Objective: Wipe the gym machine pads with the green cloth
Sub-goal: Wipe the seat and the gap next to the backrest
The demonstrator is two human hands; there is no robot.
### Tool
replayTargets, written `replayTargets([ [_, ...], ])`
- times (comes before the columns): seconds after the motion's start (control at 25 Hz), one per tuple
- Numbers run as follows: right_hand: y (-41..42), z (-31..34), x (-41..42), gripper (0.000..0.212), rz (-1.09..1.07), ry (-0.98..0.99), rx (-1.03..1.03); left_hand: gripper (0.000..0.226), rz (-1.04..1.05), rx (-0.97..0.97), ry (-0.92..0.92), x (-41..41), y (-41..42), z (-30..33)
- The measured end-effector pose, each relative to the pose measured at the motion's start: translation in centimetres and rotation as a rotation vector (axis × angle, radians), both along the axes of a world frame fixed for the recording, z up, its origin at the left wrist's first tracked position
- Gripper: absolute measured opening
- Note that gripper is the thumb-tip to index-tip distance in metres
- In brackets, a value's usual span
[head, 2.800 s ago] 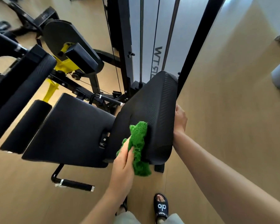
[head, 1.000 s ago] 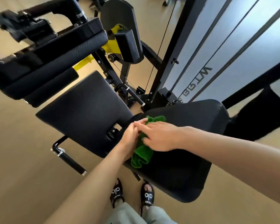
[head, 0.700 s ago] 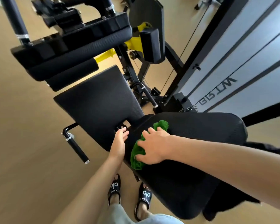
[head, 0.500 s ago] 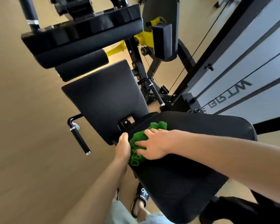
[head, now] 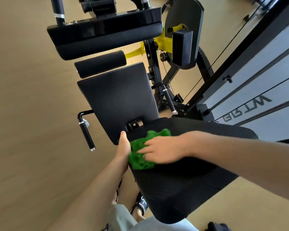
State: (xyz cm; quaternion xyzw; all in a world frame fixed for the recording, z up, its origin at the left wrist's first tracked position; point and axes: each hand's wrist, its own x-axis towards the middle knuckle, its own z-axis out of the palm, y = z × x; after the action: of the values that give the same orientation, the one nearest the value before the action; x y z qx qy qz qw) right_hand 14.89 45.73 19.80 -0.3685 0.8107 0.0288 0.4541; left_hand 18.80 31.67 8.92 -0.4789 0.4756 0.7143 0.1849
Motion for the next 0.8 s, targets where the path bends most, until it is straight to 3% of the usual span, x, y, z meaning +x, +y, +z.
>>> replayTargets([
  [0.24, 1.8, 3.1, 1.0, 0.051, 0.171, 0.014, -0.084, 0.062, 0.089, 0.062, 0.077, 0.1, -0.1, 0.3],
  [0.36, -1.0, -1.3, -0.1, 0.052, 0.252, -0.014, 0.016, 0.062, 0.095, 0.067, 0.105, 0.0, -0.9, -1.4],
  [0.6, -7.1, -11.7, -4.8, 0.055, 0.254, -0.083, 0.163, 0.066, 0.267, 0.26, 0.033, 0.2, -1.7, -4.4],
  [0.68, -7.7, -12.0, -5.0, 0.054, 0.247, -0.083, 0.157, 0.068, 0.322, 0.244, -0.019, 0.4, -1.5, -4.2],
  [0.8, -6.5, -9.3, -4.4, 0.046, 0.003, -0.139, 0.037, 0.068, 0.326, 0.208, -0.019, 0.1, -1.0, -3.2],
])
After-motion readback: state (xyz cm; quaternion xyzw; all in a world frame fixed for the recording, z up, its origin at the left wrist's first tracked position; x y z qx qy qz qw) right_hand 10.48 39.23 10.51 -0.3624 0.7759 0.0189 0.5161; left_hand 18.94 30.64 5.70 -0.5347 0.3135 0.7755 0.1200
